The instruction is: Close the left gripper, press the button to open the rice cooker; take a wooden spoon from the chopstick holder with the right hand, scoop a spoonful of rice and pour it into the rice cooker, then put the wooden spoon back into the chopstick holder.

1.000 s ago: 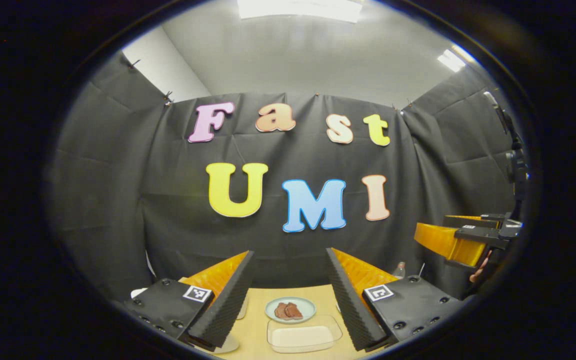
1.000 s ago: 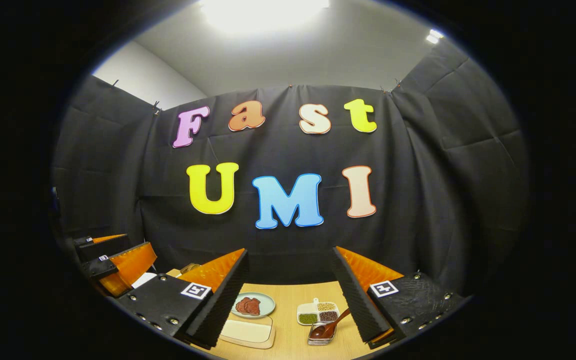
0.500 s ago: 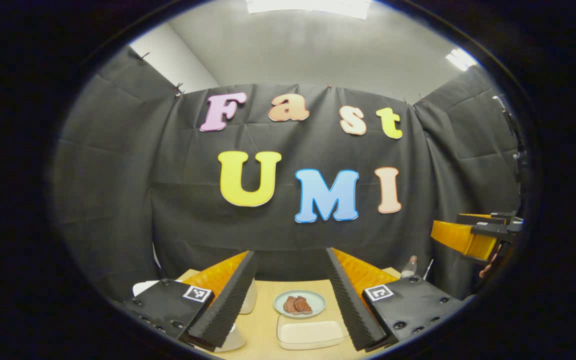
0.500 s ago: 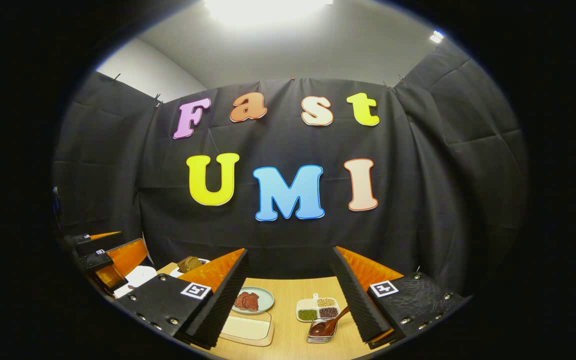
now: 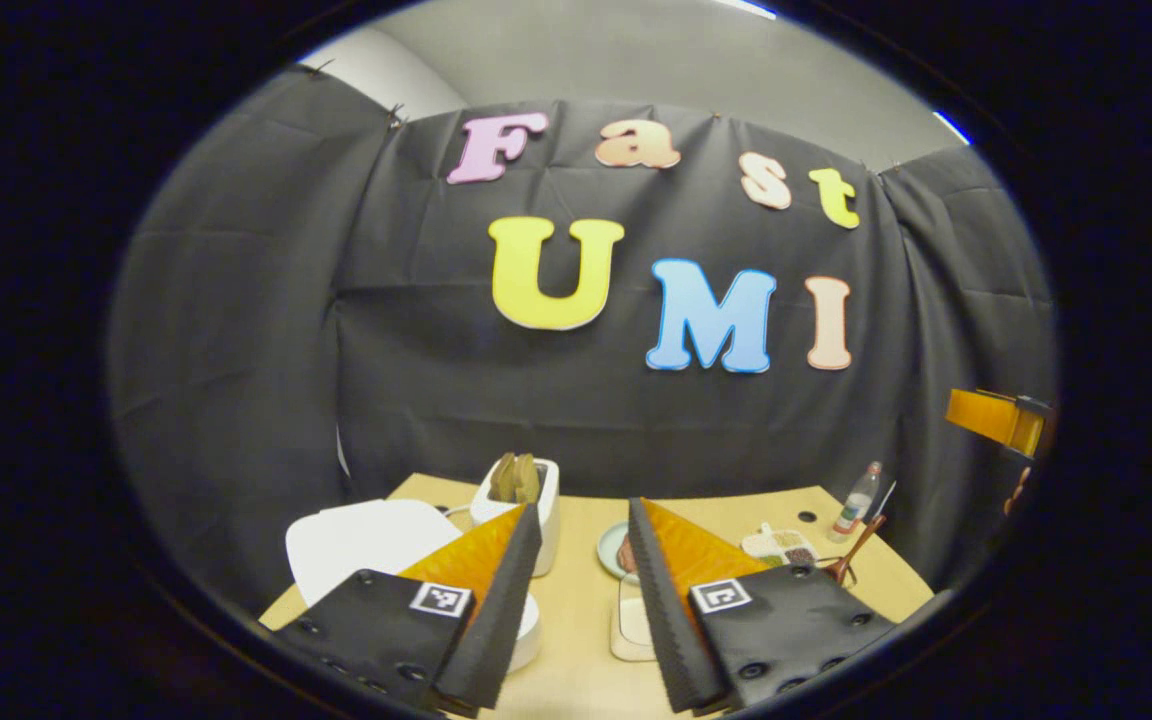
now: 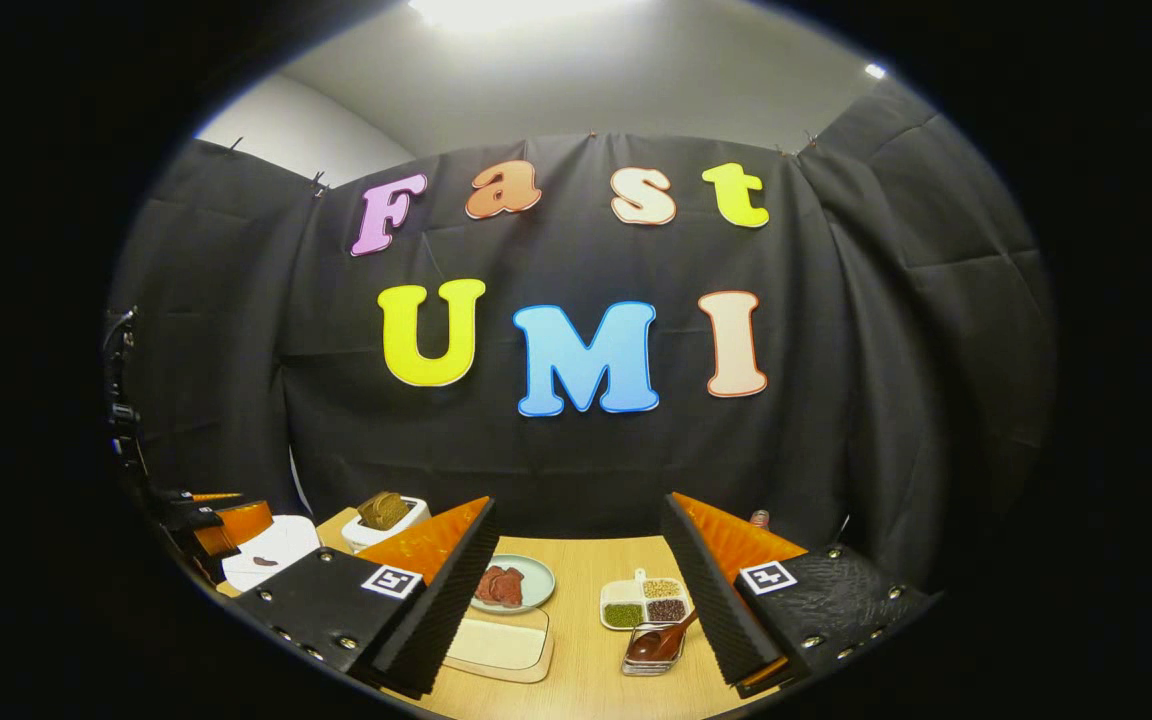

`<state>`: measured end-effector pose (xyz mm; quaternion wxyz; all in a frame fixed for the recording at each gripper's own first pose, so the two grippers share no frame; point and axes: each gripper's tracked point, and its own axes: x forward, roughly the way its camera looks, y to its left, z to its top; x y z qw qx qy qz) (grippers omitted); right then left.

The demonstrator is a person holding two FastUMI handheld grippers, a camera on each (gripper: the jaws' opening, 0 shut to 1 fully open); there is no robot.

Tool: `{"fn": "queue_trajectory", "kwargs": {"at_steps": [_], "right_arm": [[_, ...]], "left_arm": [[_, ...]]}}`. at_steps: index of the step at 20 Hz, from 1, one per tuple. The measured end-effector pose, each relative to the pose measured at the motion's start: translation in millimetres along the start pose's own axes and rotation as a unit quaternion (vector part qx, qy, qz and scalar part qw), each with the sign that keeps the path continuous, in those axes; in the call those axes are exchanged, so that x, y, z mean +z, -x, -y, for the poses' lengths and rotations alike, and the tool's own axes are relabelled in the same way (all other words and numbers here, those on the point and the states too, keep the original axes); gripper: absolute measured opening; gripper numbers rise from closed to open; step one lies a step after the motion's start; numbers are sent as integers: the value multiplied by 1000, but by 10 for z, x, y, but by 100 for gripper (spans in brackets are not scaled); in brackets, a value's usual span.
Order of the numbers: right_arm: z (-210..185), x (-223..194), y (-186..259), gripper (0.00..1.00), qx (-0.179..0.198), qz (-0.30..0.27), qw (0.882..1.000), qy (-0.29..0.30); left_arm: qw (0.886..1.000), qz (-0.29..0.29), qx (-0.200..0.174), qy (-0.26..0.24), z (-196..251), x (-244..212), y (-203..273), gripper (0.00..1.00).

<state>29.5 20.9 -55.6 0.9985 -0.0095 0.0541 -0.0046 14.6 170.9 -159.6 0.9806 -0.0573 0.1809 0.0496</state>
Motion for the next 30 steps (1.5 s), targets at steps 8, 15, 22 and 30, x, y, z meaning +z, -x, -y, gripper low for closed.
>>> {"fn": "queue_trajectory", "kwargs": {"at_steps": [8,15,22,30], "right_arm": [[56,-245,-89,100,-2,-28,1000,7],[146,-391,-111,100,-12,-47,999,2],[250,-409,-100,100,-25,-52,998,-2],[151,-307,-85,100,-4,-33,999,-17]], "left_arm": [[983,-137,45,116,-1023,-751,-358,8],[965,-202,83,141,-1474,-1131,-573,8],[963,-207,104,136,-1545,-1116,-611,9],[993,22,106,53,-1314,526,-202,78]]}}
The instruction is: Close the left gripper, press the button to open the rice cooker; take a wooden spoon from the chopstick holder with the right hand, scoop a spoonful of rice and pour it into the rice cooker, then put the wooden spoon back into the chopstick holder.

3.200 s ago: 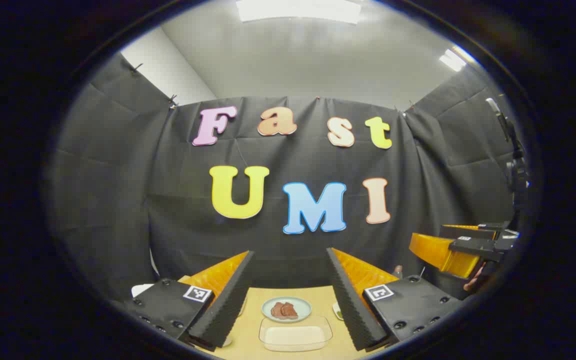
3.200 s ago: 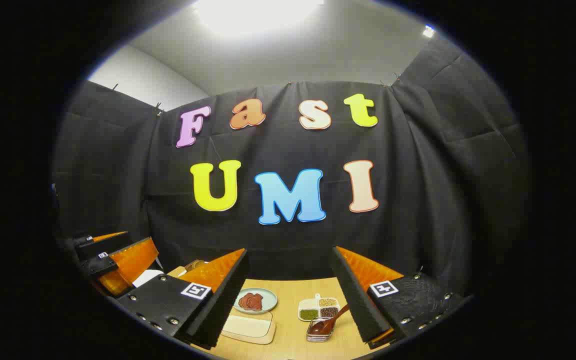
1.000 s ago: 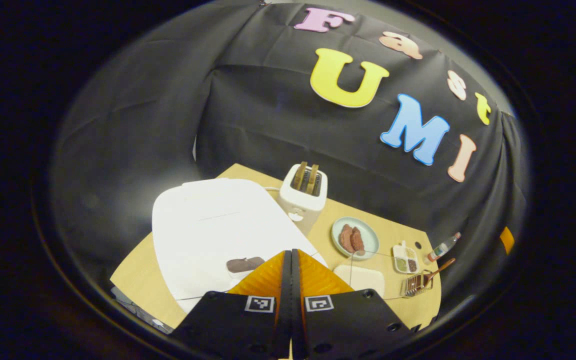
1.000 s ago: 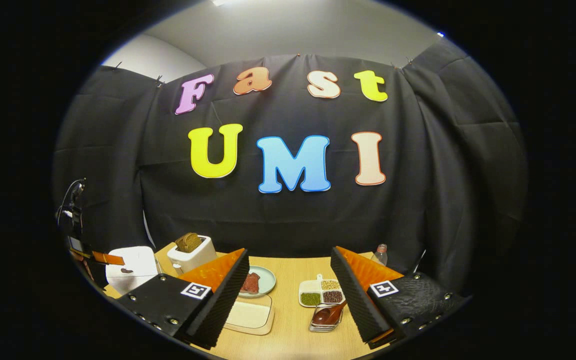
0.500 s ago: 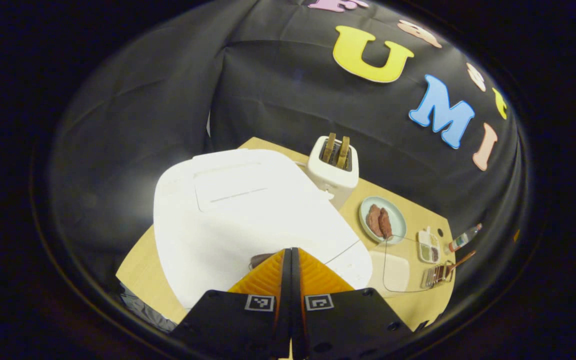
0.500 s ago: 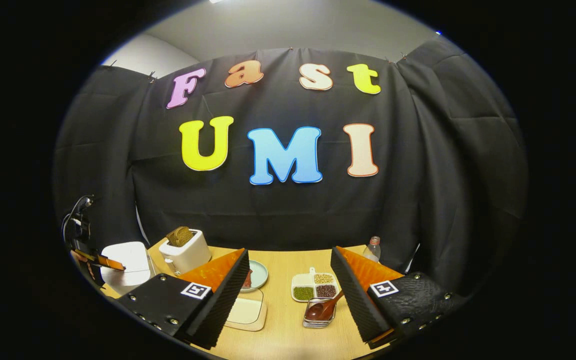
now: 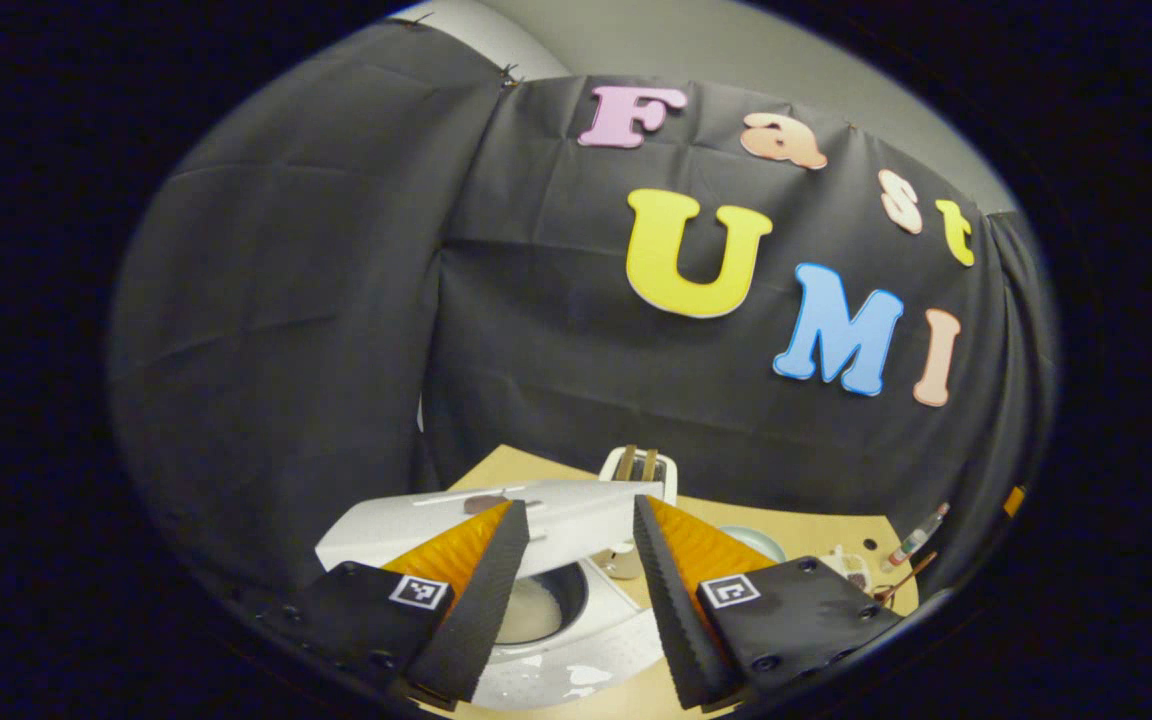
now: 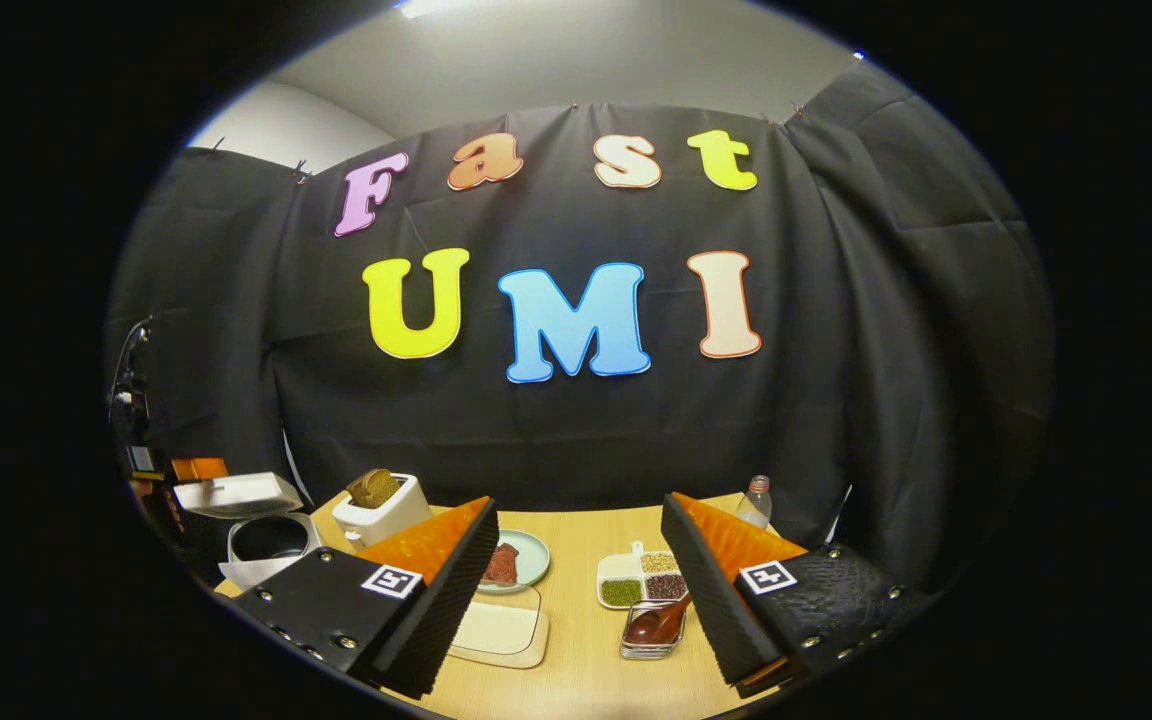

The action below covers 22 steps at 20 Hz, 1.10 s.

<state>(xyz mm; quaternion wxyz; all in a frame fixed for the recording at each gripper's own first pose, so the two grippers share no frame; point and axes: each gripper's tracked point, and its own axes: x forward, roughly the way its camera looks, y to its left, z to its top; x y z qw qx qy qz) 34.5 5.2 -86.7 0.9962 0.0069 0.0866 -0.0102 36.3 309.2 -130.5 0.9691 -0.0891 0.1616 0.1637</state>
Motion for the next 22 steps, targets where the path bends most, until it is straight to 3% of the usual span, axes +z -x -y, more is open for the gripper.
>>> {"fn": "queue_trajectory", "kwargs": {"at_steps": [7,8,12,19,22], "right_arm": [[44,-33,12,100,13,0,1000,-5],[77,-48,5,100,11,-2,1000,-5],[252,-167,-32,100,2,-16,1000,-25],[727,-551,-224,100,-37,-59,996,-52],[946,-732,-353,100,-55,-85,990,-102]], "left_arm": [[996,68,-42,-51,487,130,474,78],[994,74,-48,-59,581,99,531,88],[989,101,-68,-81,923,85,738,99],[986,87,-105,-99,1290,-100,797,99],[986,79,-113,-94,1368,-174,787,99]]}}
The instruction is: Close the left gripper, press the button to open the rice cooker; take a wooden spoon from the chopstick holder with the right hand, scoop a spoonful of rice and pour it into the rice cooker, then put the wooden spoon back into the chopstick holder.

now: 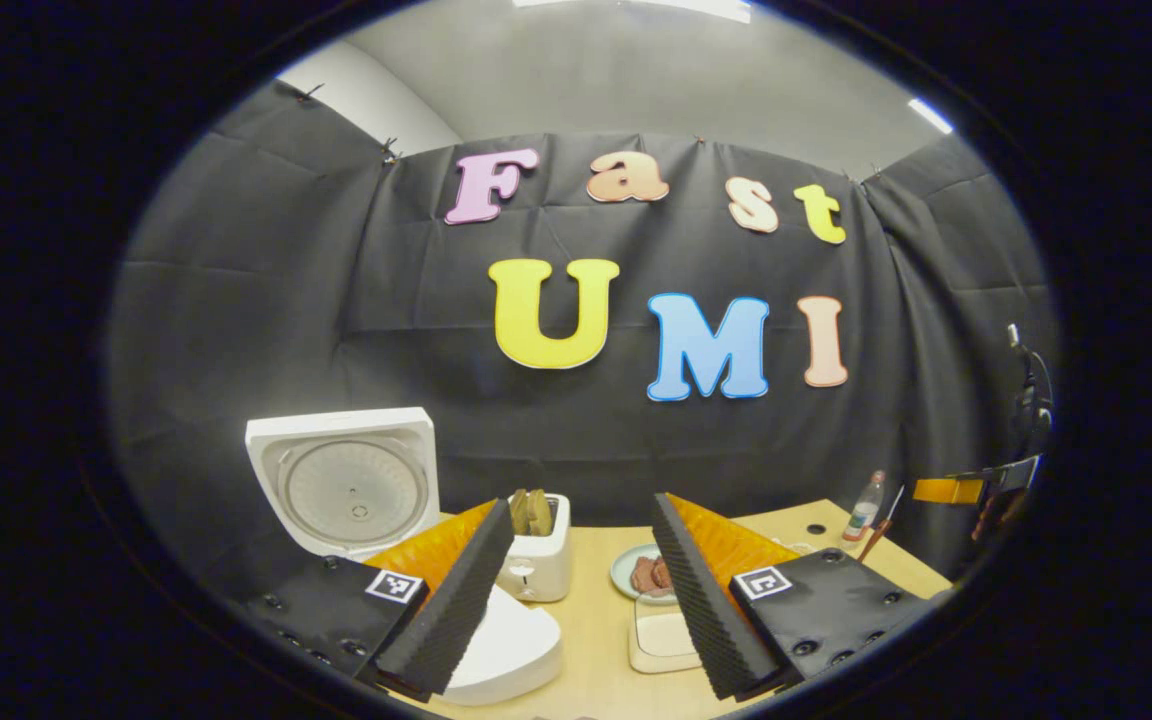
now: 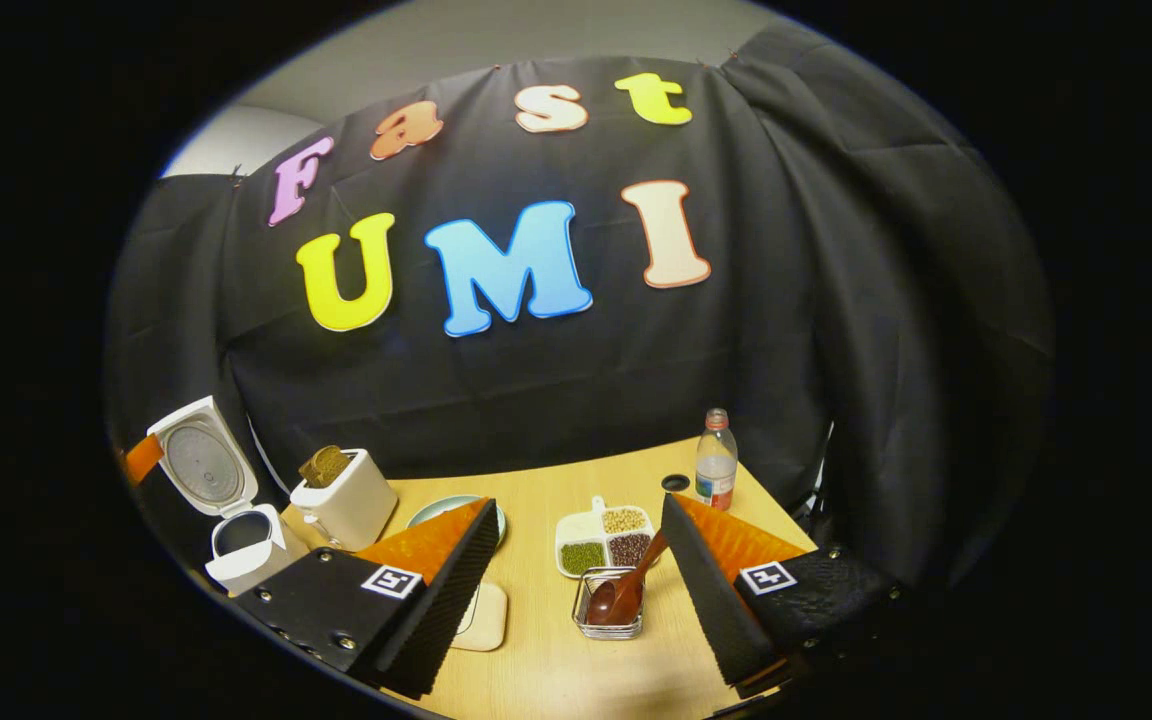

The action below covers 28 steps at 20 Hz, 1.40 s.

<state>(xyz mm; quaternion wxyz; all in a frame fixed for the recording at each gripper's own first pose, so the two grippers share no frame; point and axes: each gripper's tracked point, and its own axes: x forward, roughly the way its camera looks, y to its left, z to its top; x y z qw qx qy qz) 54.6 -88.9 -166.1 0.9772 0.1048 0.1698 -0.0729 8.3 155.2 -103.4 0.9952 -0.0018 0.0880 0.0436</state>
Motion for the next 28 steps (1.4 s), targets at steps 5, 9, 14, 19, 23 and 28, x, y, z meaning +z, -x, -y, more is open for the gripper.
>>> {"fn": "queue_trajectory", "kwargs": {"at_steps": [5,9,14,19,23,28], "right_arm": [[298,-214,-367,98,-18,-40,997,-55],[495,-553,-733,96,-27,-86,991,-100],[674,-1083,-1111,88,-44,-176,977,-115],[760,-1006,-1308,87,-34,-163,980,-110],[779,-1096,-1552,87,-36,-182,974,-129],[836,-1183,-1722,58,-38,-190,971,-137]], "left_arm": [[1000,-14,9,3,-18,-99,-52,99],[1000,-12,0,3,73,-132,-82,97],[1000,-28,3,-11,179,-255,-86,97],[997,-45,-11,-56,353,-361,-113,96],[996,-69,-28,-51,551,-497,-215,98],[996,-68,-16,-56,475,-466,-204,100]]}}
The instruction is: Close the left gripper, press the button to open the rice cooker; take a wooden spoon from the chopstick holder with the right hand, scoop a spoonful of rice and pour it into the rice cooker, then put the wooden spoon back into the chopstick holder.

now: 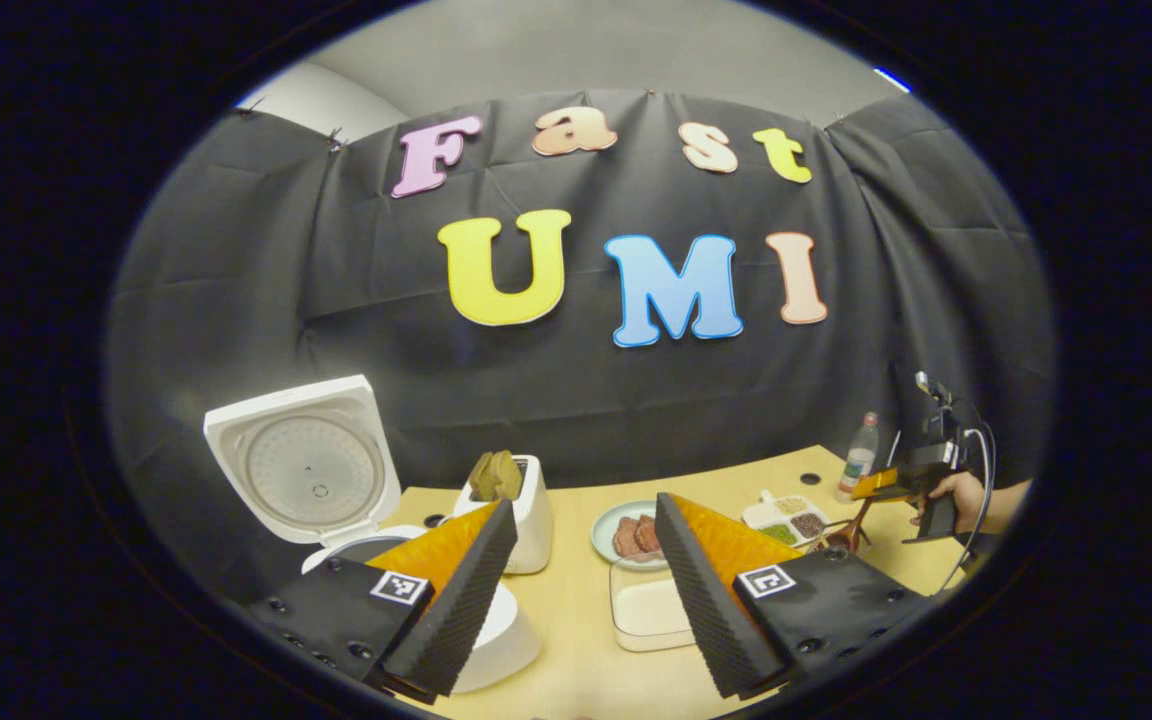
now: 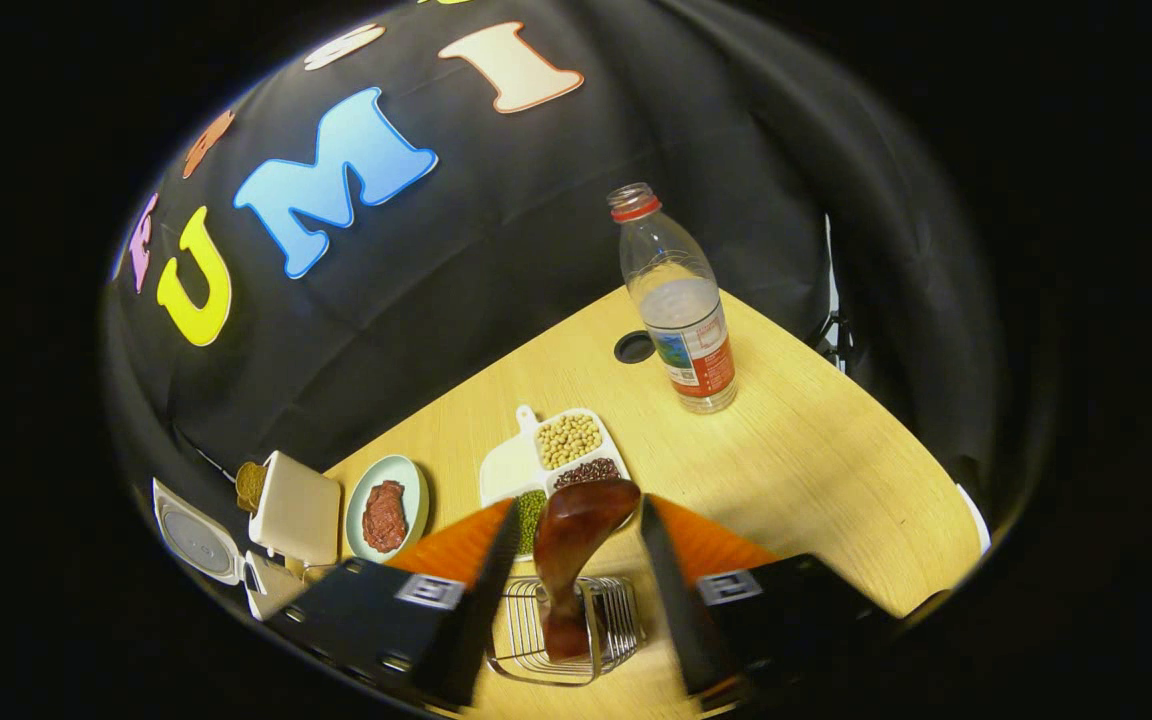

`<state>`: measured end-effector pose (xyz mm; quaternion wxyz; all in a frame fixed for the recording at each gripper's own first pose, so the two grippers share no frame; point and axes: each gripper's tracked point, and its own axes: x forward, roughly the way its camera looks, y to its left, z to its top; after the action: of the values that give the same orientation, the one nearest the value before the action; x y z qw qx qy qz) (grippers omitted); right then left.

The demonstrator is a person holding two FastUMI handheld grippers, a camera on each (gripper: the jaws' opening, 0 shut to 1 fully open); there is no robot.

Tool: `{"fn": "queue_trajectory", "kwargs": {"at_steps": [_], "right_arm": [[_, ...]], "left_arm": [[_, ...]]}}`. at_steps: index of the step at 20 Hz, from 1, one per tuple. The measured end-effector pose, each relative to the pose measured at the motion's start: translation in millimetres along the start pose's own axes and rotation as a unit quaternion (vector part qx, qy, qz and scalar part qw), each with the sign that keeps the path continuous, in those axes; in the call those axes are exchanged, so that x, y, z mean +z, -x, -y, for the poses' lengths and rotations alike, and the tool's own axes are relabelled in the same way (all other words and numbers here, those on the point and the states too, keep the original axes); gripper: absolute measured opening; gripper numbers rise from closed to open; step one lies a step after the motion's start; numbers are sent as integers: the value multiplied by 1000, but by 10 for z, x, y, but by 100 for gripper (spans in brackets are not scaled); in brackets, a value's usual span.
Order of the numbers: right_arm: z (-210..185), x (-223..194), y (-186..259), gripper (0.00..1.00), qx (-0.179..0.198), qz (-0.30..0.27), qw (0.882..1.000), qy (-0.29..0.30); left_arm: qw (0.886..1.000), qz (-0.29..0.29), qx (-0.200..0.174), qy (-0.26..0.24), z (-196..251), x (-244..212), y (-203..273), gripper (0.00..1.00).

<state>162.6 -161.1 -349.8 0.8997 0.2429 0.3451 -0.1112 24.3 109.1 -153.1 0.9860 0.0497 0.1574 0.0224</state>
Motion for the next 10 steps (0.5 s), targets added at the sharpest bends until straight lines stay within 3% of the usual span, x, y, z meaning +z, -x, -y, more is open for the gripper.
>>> {"fn": "queue_trajectory", "kwargs": {"at_steps": [1,3,6,10], "right_arm": [[-16,32,79,33,8,3,1000,-5],[-153,-14,115,23,32,-6,999,-5],[-280,62,194,10,39,16,999,7],[-523,301,547,10,53,55,997,25]], "left_arm": [[1000,-1,4,0,-38,-5,6,100],[1000,-2,11,5,-114,-10,35,97],[1000,5,19,15,-198,36,80,97],[999,19,20,26,-263,89,136,97]]}}
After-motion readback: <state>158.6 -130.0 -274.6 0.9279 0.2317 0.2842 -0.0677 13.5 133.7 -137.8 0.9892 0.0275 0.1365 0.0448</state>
